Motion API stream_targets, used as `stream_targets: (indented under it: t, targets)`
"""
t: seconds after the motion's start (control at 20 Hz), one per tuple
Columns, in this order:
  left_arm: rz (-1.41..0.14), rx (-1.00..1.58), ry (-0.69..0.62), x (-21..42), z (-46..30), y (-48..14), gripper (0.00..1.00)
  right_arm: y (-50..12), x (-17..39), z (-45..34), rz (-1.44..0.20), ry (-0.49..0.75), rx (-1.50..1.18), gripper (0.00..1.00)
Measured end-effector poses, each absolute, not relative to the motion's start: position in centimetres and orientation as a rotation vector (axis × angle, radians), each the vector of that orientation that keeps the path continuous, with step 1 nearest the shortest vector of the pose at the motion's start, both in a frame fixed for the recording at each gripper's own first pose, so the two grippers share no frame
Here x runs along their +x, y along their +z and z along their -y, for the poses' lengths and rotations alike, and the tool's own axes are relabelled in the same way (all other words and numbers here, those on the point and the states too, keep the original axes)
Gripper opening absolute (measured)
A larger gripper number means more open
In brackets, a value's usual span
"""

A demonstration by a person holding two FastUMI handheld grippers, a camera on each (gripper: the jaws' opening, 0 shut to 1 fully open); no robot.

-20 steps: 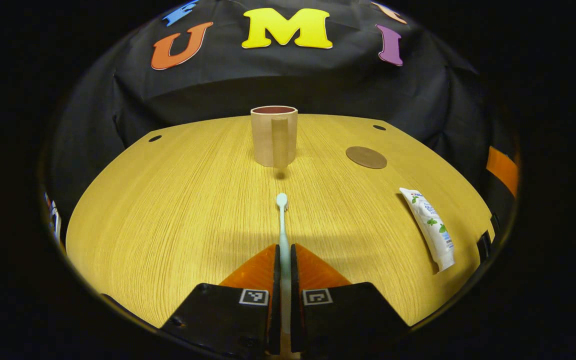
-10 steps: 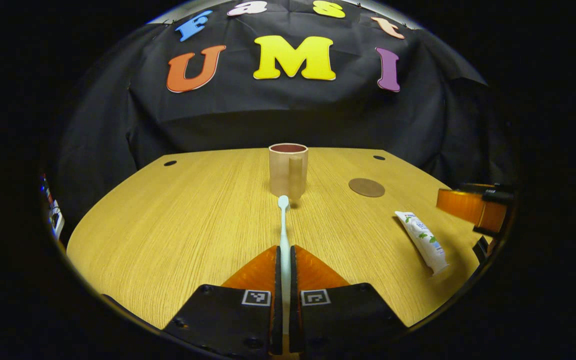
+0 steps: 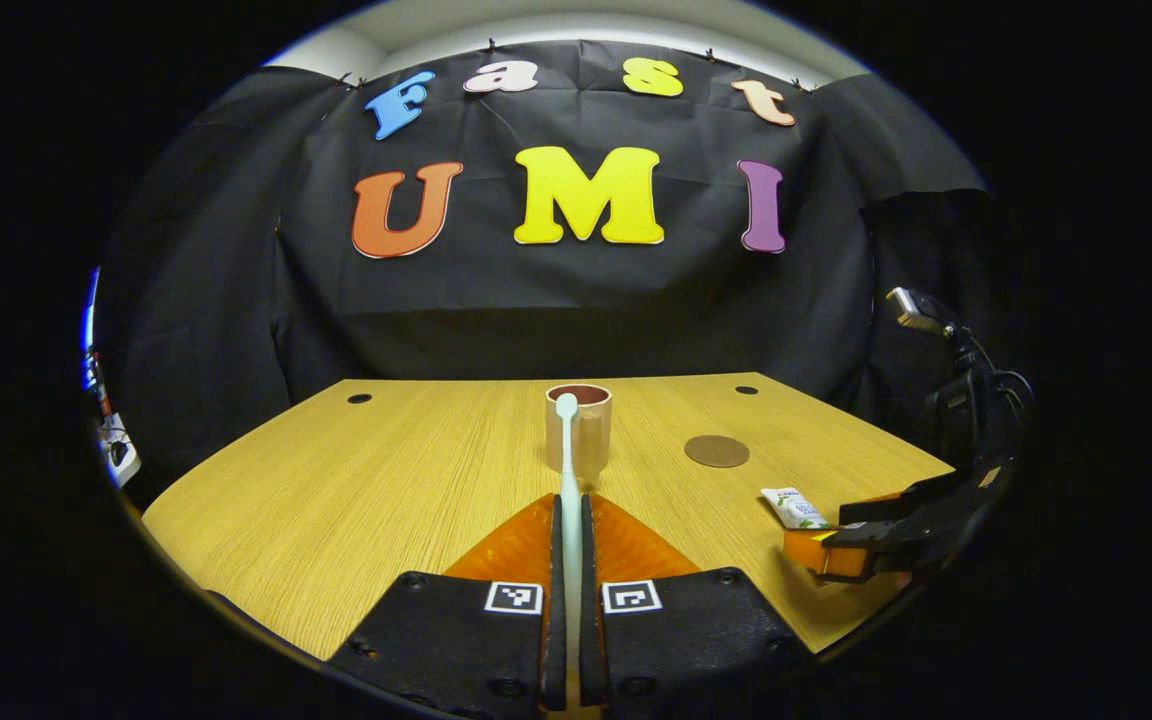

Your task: Put the toothbrush and toothpaste on the desktop into the cup, then pick up the cup and place it on the coaster on the desktop.

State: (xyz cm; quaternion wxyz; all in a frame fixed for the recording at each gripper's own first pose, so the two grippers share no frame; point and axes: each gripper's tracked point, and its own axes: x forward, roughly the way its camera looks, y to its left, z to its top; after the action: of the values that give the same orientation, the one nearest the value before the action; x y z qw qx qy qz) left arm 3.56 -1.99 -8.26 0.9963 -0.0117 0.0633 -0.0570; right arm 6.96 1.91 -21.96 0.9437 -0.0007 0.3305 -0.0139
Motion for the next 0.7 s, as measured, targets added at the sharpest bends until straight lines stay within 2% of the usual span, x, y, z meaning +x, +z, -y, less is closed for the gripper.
stream_targets:
  t: [0.2, 0.25, 0.35, 0.45, 0.65, 0.7]
  targets:
    - [-0.122, -0.032, -0.111, 3.4, 1.7, -8.0, 0.08, -22.5, 7.4, -2.6, -0.718, 0.000, 0.023, 0.75]
    - [-0.124, -0.034, -0.115, 3.4, 1.7, -8.1, 0.08, -22.6, 7.4, -2.5, -0.728, 0.007, 0.028, 0.66]
    - [-0.123, -0.044, -0.116, 3.3, 2.0, -7.8, 0.08, -22.8, 7.7, -2.3, -0.733, 0.023, 0.037, 0.57]
    - [-0.117, -0.042, -0.114, 3.4, 1.7, -7.4, 0.08, -22.8, 7.4, -2.8, -0.733, 0.058, 0.043, 0.39]
    - [-0.096, -0.047, -0.100, 3.4, 1.3, -7.1, 0.08, -22.3, 6.8, -4.0, -0.714, 0.137, 0.099, 0.23]
    - [-0.091, -0.048, -0.094, 3.4, 1.1, -7.0, 0.08, -21.9, 6.6, -4.5, -0.690, 0.161, 0.105, 0.23]
